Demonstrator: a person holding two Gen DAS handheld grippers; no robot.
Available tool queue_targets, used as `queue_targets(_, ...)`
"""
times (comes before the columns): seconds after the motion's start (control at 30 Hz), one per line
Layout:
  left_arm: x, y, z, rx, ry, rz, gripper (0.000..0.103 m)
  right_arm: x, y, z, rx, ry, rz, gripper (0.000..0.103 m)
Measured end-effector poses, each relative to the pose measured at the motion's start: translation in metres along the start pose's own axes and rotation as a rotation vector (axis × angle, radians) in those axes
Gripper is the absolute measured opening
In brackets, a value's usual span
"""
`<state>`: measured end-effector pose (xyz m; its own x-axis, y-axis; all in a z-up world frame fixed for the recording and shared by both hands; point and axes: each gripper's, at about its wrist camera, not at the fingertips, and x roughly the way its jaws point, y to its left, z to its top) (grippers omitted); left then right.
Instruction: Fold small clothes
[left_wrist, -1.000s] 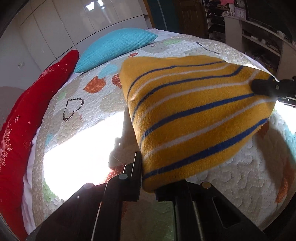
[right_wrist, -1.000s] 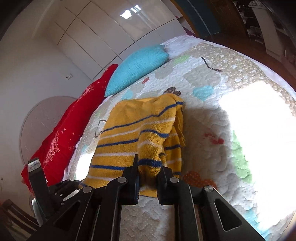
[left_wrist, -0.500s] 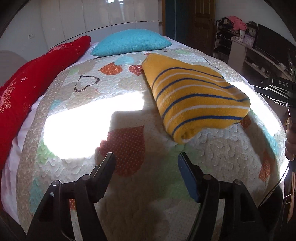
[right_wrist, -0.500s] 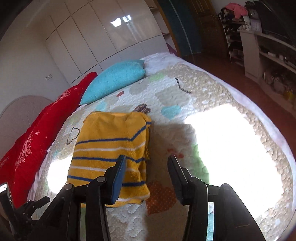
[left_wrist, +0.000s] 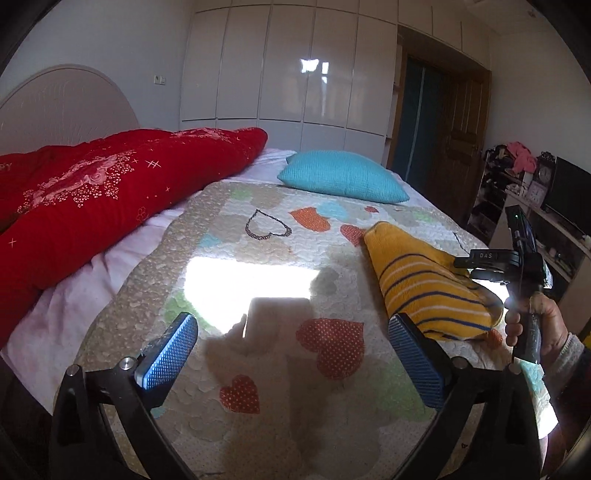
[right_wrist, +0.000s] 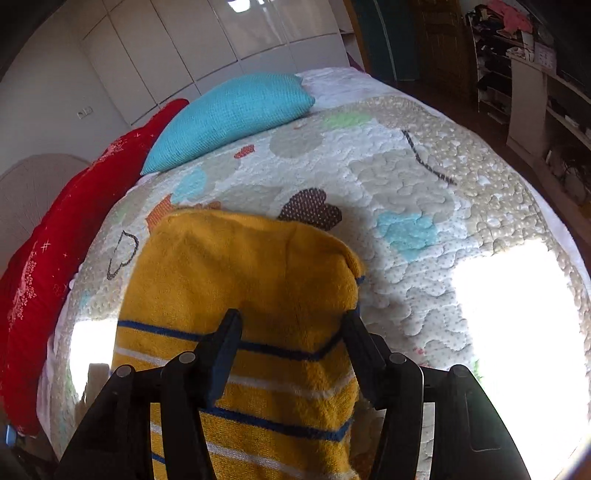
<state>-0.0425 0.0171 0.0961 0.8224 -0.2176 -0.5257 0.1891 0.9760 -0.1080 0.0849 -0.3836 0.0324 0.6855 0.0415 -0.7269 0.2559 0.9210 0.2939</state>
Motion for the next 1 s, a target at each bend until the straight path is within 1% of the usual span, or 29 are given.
queue_targets(0.03,0.001,0.003,0.001,-0.011,0.009,-0.007,0.103,-0.007,0.000,0.005,-0.003,-0.028,-0.006,0.060)
queue_targets(0.07,0.003,0.006,0.000,-0.019,0.030,-0.020,0.103,-0.011,-0.003,0.010,0.005,-0.036,0.008,0.060)
queue_targets(0.1,0.006,0.008,0.000,-0.028,0.054,-0.037,0.103,-0.011,-0.006,0.015,0.026,-0.023,0.045,0.060)
queue_targets(0.17,0.011,0.010,-0.003,-0.048,0.075,-0.051,0.103,0.002,-0.015,0.026,0.095,0.028,0.109,0.060)
queue_targets(0.23,0.011,0.010,-0.004,-0.051,0.066,-0.025,0.103,0.029,-0.023,0.037,0.144,0.085,0.135,0.062)
queue_targets(0.27,0.009,0.010,-0.004,-0.046,0.054,-0.002,0.103,0.048,-0.025,0.041,0.162,0.144,0.138,0.064)
queue_targets(0.3,0.006,0.010,-0.004,-0.042,0.034,0.034,0.103,0.068,-0.029,0.043,0.175,0.206,0.105,0.064)
queue_targets(0.33,0.003,0.011,-0.003,-0.038,0.010,0.071,0.103,0.079,-0.030,0.044,0.173,0.221,0.053,0.063)
queue_targets(0.37,0.000,0.012,-0.002,-0.035,-0.012,0.101,0.103,0.078,-0.028,0.046,0.158,0.195,0.005,0.063)
queue_targets(0.43,-0.004,0.016,-0.001,-0.034,-0.043,0.152,0.103,0.062,-0.016,0.048,0.111,0.122,-0.064,0.063)
queue_targets(0.5,-0.003,0.021,-0.001,-0.045,-0.042,0.179,0.103,0.033,0.013,0.044,0.006,0.029,-0.106,0.063)
queue_targets(0.53,-0.001,0.024,-0.001,-0.054,-0.025,0.168,0.103,0.020,0.030,0.040,-0.066,0.001,-0.114,0.063)
queue_targets(0.6,0.007,0.027,-0.002,-0.080,0.034,0.120,0.103,0.000,0.065,0.028,-0.191,-0.031,-0.096,0.063)
queue_targets(0.63,0.008,0.028,-0.003,-0.101,0.049,0.103,0.103,-0.007,0.081,0.019,-0.237,-0.034,-0.075,0.061)
queue_targets(0.67,0.008,0.029,-0.006,-0.121,0.055,0.093,0.103,-0.010,0.095,0.010,-0.274,-0.025,-0.042,0.049)
queue_targets(0.7,0.007,0.028,-0.009,-0.133,0.061,0.090,0.103,-0.009,0.108,0.000,-0.303,-0.005,-0.011,0.040)
queue_targets(0.77,0.005,0.025,-0.012,-0.127,0.074,0.091,0.103,0.003,0.133,-0.024,-0.362,0.046,0.034,0.040)
queue_targets(0.8,0.004,0.024,-0.013,-0.115,0.077,0.096,0.103,0.013,0.143,-0.036,-0.394,0.071,0.030,0.042)
queue_targets(0.83,0.002,0.023,-0.014,-0.106,0.076,0.103,0.103,0.026,0.153,-0.047,-0.428,0.090,-0.007,0.043)
queue_targets(0.87,0.000,0.023,-0.015,-0.103,0.074,0.110,0.103,0.038,0.160,-0.057,-0.472,0.112,-0.029,0.048)
queue_targets(0.93,-0.003,0.026,-0.017,-0.115,0.077,0.109,0.103,0.047,0.172,-0.064,-0.553,0.099,-0.047,0.051)
queue_targets(0.97,-0.004,0.029,-0.017,-0.125,0.081,0.104,0.103,0.048,0.173,-0.062,-0.554,0.103,-0.053,0.051)
queue_targets(1.0,-0.006,0.031,-0.018,-0.134,0.083,0.099,0.103,0.043,0.172,-0.058,-0.530,0.108,-0.046,0.051)
